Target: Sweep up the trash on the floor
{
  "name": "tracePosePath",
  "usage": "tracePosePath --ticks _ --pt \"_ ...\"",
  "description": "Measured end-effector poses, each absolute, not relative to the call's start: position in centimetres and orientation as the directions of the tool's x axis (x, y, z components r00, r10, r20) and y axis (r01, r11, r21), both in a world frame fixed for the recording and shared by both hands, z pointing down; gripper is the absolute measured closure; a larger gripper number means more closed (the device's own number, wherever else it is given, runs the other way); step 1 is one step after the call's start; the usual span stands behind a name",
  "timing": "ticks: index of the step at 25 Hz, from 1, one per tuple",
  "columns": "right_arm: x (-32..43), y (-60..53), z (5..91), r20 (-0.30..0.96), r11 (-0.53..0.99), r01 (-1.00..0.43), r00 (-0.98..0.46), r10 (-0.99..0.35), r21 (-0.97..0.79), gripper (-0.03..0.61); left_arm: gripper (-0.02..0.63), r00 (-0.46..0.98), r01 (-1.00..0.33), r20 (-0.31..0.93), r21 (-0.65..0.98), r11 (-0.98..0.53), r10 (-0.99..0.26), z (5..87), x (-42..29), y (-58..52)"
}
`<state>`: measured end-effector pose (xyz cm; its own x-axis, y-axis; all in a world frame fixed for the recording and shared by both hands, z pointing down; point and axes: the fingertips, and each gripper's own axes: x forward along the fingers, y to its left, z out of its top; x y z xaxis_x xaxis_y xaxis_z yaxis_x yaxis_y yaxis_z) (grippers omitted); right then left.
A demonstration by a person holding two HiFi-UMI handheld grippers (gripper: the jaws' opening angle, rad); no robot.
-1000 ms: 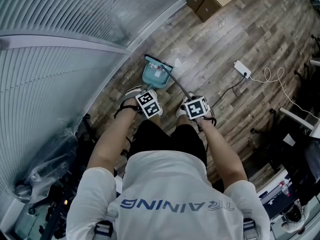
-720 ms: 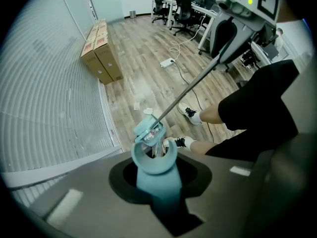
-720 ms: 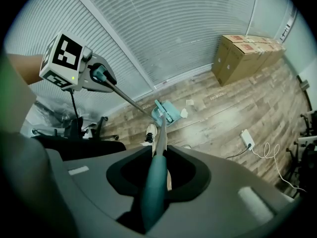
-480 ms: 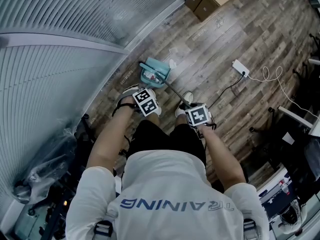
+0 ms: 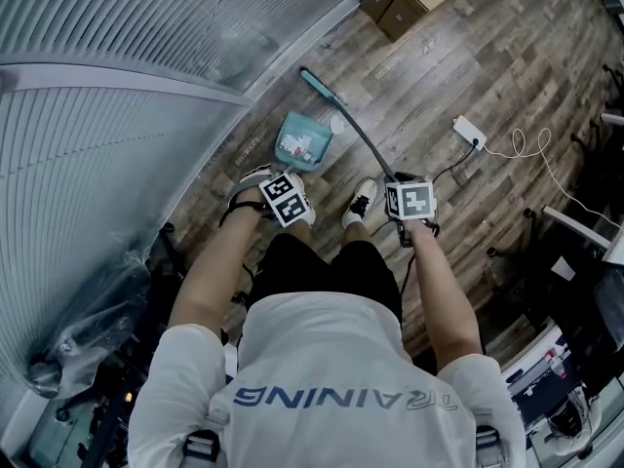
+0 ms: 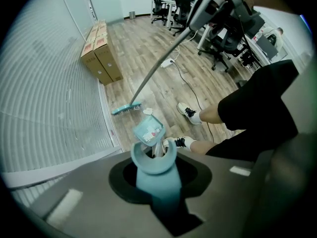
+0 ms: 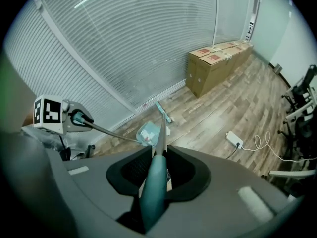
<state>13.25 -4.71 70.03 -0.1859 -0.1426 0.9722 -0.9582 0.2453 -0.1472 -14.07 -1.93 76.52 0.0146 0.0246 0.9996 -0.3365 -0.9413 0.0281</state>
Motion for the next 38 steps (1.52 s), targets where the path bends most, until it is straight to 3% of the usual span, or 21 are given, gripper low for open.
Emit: tracePosePath --ticks 6,13,28,38 --pt "16.0 -4.8 70.8 0.979 0.161 -0.98 -0.143 -0.148 -0.119 0.469 0.526 0.012 -0.336 1.0 0.029 -0.942 0.027 76.4 -14.0 -1.8" --pt "15.1 -2.0 73.9 0.986 0.134 -0.98 -0.157 -0.059 -0.148 0.469 0.528 0.011 -0.335 0.999 0.033 -0.942 0.032 76.3 -13.8 -1.9" --pt "9.0 1.5 73.7 0.966 0.364 -0.897 -0.257 0.027 -0.249 0.468 0.528 0.008 -0.336 0.999 0.037 -0.941 0.037 76.5 -13.5 -2.2" --pt "7.3 3.8 73.1 0.95 0.358 -0.882 -0.307 0.059 -0.307 0.468 0.528 0.004 -0.339 0.999 0.038 -0.94 0.039 76.5 -13.5 -2.0"
